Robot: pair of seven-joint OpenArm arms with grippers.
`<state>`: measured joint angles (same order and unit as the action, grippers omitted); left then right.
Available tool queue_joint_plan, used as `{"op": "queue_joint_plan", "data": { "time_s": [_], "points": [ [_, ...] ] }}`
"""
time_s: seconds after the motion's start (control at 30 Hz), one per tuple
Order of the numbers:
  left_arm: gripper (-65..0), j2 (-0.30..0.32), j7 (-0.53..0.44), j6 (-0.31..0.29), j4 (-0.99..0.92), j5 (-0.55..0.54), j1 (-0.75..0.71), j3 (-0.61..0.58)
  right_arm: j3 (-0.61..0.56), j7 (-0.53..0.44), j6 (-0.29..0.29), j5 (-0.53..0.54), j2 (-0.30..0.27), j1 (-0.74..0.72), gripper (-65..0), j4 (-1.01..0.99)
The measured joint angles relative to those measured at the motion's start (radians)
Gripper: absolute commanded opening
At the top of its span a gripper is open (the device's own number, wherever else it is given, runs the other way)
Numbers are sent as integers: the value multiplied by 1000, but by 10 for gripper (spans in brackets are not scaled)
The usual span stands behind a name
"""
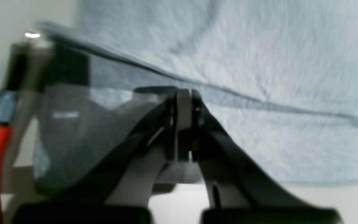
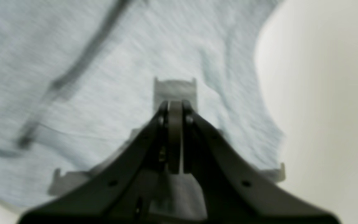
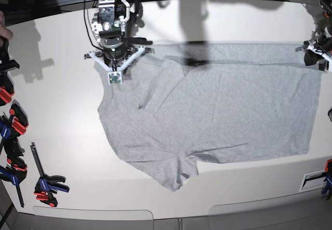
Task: Fold the T-shirt properly
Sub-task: 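Lower the right gripper onto the shirt's sleeve edge and grasp it, then drag the shirt edge with both grippers to straighten it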
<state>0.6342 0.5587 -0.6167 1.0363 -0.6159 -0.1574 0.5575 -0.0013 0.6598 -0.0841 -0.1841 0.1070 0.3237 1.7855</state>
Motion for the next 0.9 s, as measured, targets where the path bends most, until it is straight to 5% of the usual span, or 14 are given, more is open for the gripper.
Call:
{"op": "queue_joint_plan", "data": {
  "time_s": [0.17, 0.9],
  "points": [
    [-650, 9, -42, 86, 5, 93, -1, -87, 24, 3, -1, 1, -4, 40, -650, 0],
    [-650, 13, -94, 66, 78, -93, -291, -51, 44, -56, -24, 24, -101, 310, -650, 76]
  ]
}}
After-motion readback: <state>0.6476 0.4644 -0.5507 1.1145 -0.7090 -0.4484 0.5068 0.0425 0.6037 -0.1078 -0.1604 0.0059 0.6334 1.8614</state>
